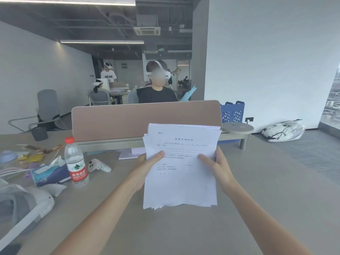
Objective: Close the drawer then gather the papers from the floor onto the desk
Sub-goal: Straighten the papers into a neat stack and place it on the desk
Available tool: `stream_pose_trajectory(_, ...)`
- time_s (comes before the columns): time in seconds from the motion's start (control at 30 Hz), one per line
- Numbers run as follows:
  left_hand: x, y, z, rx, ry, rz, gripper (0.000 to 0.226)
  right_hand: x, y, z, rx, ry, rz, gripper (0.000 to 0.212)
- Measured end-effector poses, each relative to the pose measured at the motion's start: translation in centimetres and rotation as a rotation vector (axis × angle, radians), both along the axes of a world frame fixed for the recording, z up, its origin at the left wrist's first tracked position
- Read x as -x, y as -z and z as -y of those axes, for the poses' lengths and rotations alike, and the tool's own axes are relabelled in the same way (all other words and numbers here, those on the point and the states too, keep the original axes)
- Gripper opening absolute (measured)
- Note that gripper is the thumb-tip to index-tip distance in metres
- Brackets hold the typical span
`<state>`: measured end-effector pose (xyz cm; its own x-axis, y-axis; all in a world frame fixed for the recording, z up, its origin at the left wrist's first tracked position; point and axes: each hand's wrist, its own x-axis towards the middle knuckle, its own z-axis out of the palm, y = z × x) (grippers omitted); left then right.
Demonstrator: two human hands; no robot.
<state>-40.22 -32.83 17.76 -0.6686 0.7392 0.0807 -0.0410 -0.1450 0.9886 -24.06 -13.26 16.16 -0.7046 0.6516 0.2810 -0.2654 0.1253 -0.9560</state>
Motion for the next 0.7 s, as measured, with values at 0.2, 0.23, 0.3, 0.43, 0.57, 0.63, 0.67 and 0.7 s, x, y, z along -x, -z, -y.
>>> stream_pose_trajectory(0.2,0.7,1.6,-0.4,0.061,0.050,0.054,0.054,0.8,2.1,0.0,0.041,0.010,0.047,0.038)
stream_pose_trajectory(0.23,0.8,2.0,-0.4,0.084,0.038,0.014,0.051,0.9,2.3,0.1,0.060,0.016,0.049,0.036)
stream_pose_trajectory(0.3,0.8,3.0,-0.4,0.115,0.000,-0.042,0.050,1.0,2.6,0.3,0.089,0.022,0.043,0.033)
stream_pose_trajectory(0.43,1.1,4.5,-0.7,0.126,-0.026,-0.055,0.033,1.2,3.3,0.4,0.074,0.018,0.029,0.033)
stream_pose_trajectory(0.57,1.7,5.3,-1.5,0.104,-0.023,-0.068,0.039,2.1,4.1,0.5,0.020,0.069,0.020,0.032)
stream_pose_trajectory(0.63,1.9,5.3,-2.0,0.108,-0.043,-0.089,0.036,2.8,4.1,0.4,0.025,0.116,0.003,0.028)
stream_pose_trajectory(0.67,2.1,5.2,-2.3,0.106,-0.068,-0.102,0.029,3.2,4.0,0.3,0.025,0.135,-0.009,0.026)
stream_pose_trajectory(0.7,2.3,5.0,-2.7,0.099,-0.088,-0.112,0.022,3.6,3.9,0.2,0.027,0.153,-0.024,0.024)
